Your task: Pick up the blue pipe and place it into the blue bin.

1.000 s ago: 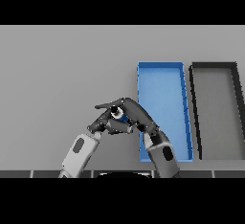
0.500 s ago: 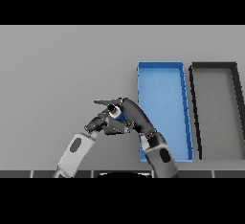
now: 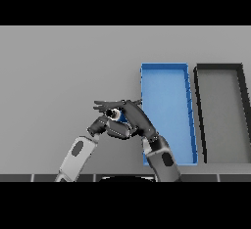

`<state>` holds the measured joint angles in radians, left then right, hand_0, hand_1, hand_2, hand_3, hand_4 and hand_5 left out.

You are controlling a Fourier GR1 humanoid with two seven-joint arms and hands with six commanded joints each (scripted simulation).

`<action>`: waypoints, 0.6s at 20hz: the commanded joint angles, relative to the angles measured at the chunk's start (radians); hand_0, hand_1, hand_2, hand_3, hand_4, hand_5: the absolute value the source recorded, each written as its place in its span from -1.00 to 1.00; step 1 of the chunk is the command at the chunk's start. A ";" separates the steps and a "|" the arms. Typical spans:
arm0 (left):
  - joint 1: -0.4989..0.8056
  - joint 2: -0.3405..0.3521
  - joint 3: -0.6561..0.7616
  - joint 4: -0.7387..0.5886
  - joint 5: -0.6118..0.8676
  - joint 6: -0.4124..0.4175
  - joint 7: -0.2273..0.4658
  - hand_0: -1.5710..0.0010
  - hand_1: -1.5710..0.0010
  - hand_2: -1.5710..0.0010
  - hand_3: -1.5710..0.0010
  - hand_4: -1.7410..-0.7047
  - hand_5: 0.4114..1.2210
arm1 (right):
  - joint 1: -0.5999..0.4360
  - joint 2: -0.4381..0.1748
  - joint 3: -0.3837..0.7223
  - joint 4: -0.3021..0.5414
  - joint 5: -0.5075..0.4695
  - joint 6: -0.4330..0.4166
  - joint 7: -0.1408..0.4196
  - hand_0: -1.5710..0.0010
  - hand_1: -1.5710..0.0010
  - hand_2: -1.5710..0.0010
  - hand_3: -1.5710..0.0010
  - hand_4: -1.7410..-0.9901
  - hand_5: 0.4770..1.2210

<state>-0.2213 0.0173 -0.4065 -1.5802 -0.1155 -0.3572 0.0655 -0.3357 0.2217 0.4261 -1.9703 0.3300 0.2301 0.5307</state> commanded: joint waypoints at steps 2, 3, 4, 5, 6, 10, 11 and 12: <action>-0.001 0.004 0.001 -0.001 -0.005 0.003 0.015 0.96 0.96 0.96 0.97 0.57 -0.82 | -0.010 0.032 -0.037 -0.016 -0.061 -0.003 0.016 -1.00 -1.00 -1.00 -1.00 -1.00 1.00; 0.011 -0.002 -0.011 -0.013 -0.007 0.006 0.017 0.97 0.97 0.97 0.97 0.58 -0.83 | -0.030 0.040 -0.052 -0.020 -0.075 0.000 0.046 -1.00 -1.00 -1.00 -1.00 -1.00 1.00; 0.006 0.003 -0.008 0.004 -0.013 0.003 0.028 0.97 0.98 0.98 0.98 0.59 -0.84 | -0.045 0.060 -0.069 -0.029 -0.098 -0.009 0.059 -1.00 -1.00 -1.00 -1.00 -1.00 1.00; 0.003 0.004 -0.008 0.014 -0.016 0.002 0.024 0.98 0.98 0.98 0.98 0.60 -0.86 | -0.077 0.075 -0.107 -0.038 -0.129 -0.016 0.073 -1.00 -1.00 -1.00 -1.00 -1.00 1.00; 0.005 0.001 -0.010 0.019 -0.019 0.003 0.023 0.98 0.98 0.98 0.99 0.61 -0.87 | -0.101 0.076 -0.133 -0.023 -0.141 -0.008 0.079 -1.00 -1.00 -1.00 -1.00 -1.00 1.00; -0.001 -0.001 -0.008 0.009 -0.003 0.002 0.019 0.99 0.99 0.99 0.99 0.61 -0.93 | -0.244 0.019 -0.244 0.005 -0.271 -0.014 0.079 -1.00 -1.00 -1.00 -1.00 -1.00 1.00; 0.002 0.005 -0.004 0.016 -0.001 -0.003 0.027 0.99 0.99 1.00 1.00 0.61 -0.94 | -0.312 -0.017 -0.283 0.012 -0.312 -0.046 0.077 -1.00 -1.00 -1.00 -1.00 -1.00 1.00; 0.007 0.002 -0.010 0.008 -0.007 0.001 0.038 1.00 1.00 1.00 1.00 0.61 -0.94 | -0.376 -0.073 -0.321 0.012 -0.324 -0.092 0.074 -1.00 -1.00 -1.00 -1.00 -1.00 1.00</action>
<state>-0.2142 0.0189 -0.4170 -1.5724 -0.1223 -0.3565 0.1026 -0.7144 0.1467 0.1030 -1.9584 0.0084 0.1362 0.5983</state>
